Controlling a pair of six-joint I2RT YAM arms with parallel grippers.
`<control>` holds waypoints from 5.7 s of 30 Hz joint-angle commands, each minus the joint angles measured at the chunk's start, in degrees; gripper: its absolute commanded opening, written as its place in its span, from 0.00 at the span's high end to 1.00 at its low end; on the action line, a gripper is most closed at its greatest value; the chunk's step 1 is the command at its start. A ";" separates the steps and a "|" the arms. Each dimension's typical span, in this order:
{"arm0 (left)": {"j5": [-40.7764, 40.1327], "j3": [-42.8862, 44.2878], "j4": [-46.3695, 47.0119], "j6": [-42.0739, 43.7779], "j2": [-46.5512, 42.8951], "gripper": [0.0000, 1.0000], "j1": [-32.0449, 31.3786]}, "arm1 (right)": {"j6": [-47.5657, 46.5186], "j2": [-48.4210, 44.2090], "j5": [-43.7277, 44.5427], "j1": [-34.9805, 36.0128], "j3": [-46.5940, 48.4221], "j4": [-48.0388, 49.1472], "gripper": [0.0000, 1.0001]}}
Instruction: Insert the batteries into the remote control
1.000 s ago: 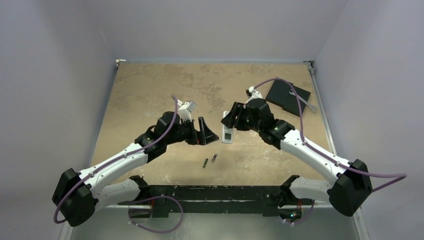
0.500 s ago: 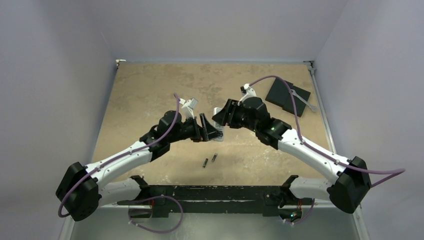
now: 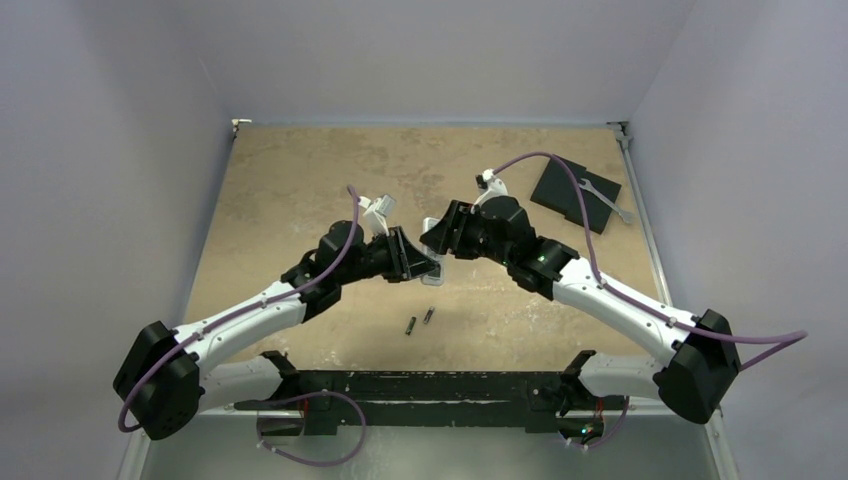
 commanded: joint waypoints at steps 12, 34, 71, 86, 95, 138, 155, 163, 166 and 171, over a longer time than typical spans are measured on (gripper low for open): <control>1.35 -1.79 3.06 -0.52 0.00 1.00 -0.25 | -1.15 -3.27 3.28 0.40 0.92 1.55 0.48; 21.91 -10.40 24.39 -9.91 -1.57 1.00 9.94 | -24.61 -15.21 -4.20 0.37 -0.50 -1.11 0.21; 38.45 -21.78 90.67 -57.02 15.11 1.00 14.01 | -93.59 -23.18 -10.83 18.30 -3.53 -7.46 0.25; 39.84 -22.22 90.63 -61.09 11.84 1.00 13.98 | -109.59 -18.43 10.49 29.67 -5.84 -2.50 0.31; 40.15 -23.09 90.63 -62.44 10.57 1.00 14.01 | -117.74 -14.68 17.62 32.86 -8.30 4.31 0.34; 39.62 -22.83 90.63 -63.65 5.91 0.48 14.01 | -117.87 -12.94 23.43 34.59 -9.85 9.48 1.00; 41.94 -14.45 51.77 -41.04 -5.96 0.37 14.03 | -102.16 -19.44 30.13 34.58 -9.54 3.09 1.00; 38.13 0.94 -1.72 -4.06 -12.53 0.35 14.01 | -88.45 -20.18 28.47 34.57 -5.76 -0.85 1.00; 36.29 3.74 -9.22 2.60 -12.52 0.34 14.03 | -83.82 -18.99 27.36 34.58 -3.82 -3.64 1.00; 33.17 6.29 -17.60 9.33 -12.49 0.34 14.01 | -77.01 -15.73 25.54 33.55 0.54 -9.13 1.00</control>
